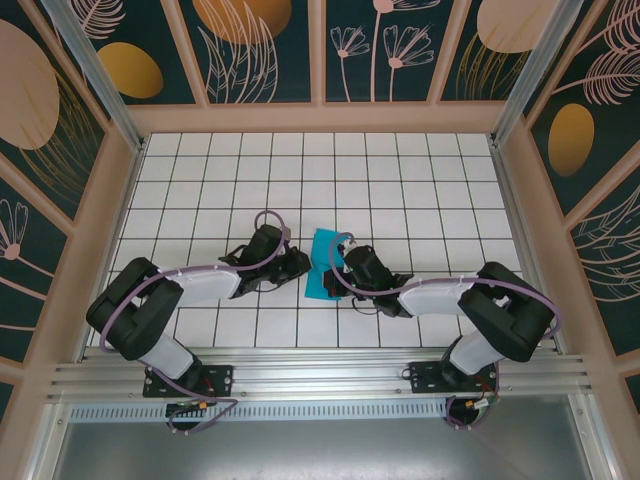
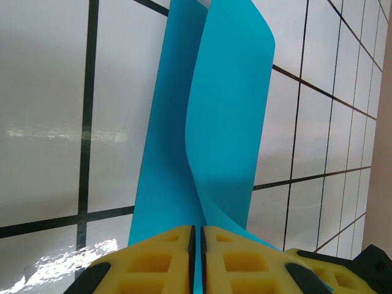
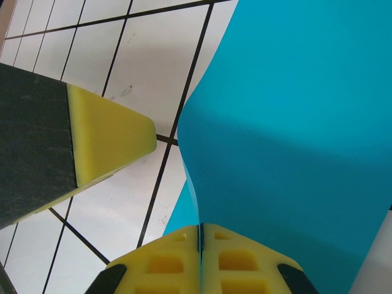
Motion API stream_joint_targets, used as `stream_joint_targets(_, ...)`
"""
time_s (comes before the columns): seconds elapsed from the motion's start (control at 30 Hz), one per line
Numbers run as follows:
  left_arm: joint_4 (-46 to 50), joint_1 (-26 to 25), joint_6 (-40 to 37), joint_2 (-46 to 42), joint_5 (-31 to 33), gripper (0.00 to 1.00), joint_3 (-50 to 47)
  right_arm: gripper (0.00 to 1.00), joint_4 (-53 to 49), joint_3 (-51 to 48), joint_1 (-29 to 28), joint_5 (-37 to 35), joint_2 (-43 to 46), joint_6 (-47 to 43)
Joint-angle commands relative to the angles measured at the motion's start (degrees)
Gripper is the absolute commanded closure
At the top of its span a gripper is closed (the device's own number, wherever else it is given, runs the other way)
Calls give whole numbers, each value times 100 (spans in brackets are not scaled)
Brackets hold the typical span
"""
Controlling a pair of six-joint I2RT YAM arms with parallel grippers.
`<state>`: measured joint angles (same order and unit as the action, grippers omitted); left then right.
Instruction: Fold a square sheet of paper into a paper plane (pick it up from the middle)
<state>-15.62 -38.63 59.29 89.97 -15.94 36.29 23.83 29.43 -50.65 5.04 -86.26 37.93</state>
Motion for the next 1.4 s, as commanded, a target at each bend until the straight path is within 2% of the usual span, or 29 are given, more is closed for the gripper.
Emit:
stream_joint_targets(0.0,-203,-70,118,112,-69,86,-82,100,234,-125,46,-2,196,161)
stream_joint_targets(0.53,-362,-120,123,376,-205,89,-35,100,315,-245,170,24,375,311)
stream_joint_targets(0.7,-355,-156,29,543,-468,90,95,100,359,-247,170,19,335,322)
stream_joint_targets(1.07,-155,-211,-92,786,-382,90,228,100,362,-298,178,22,348,381)
stream_joint_targets(1.2,131,-213,-202,977,-139,90,282,98,137,-289,260,232,390,325)
stream_joint_targets(1.37,168,-215,-242,1085,-128,91,289,95,-93,-284,435,538,396,183)
